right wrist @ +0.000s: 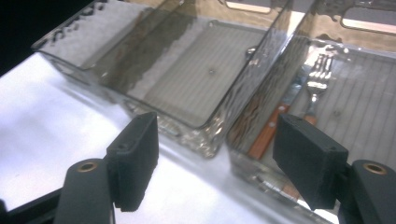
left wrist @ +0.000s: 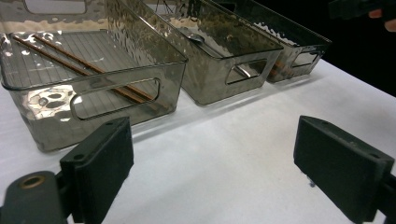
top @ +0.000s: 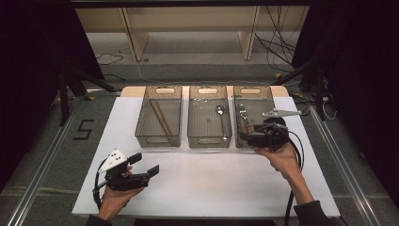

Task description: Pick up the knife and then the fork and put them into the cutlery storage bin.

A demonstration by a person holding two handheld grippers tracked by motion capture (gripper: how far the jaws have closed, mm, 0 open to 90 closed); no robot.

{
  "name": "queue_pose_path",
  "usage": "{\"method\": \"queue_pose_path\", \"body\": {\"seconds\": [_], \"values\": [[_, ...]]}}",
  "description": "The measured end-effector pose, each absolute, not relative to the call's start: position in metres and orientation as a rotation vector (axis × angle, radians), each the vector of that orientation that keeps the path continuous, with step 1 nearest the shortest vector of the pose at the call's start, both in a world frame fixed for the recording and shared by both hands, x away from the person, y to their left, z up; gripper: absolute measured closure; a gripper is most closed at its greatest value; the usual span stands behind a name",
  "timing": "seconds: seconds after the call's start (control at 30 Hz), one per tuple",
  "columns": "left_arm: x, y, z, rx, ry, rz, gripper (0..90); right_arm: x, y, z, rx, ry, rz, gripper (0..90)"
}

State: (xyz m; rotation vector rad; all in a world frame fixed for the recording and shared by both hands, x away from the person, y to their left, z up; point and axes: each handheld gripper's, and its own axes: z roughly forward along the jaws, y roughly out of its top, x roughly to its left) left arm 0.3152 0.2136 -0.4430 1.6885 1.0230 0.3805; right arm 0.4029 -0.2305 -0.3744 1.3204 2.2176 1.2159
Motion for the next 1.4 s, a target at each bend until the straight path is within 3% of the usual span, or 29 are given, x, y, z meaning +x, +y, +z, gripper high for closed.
{"method": "queue_pose_path", "body": {"seconds": [0.83,1.4], "values": [[0.314,0.216,-0.445,1.703,1.025,0.368,11.5,0.314,-0.25,-0.423,1.202,2.115,1.461,24.7],[0.313,0.214,-0.445,1.705,1.017,0.365,11.5,0.303,-0.252,-0.434,1.169,2.081,1.47,22.4]]}}
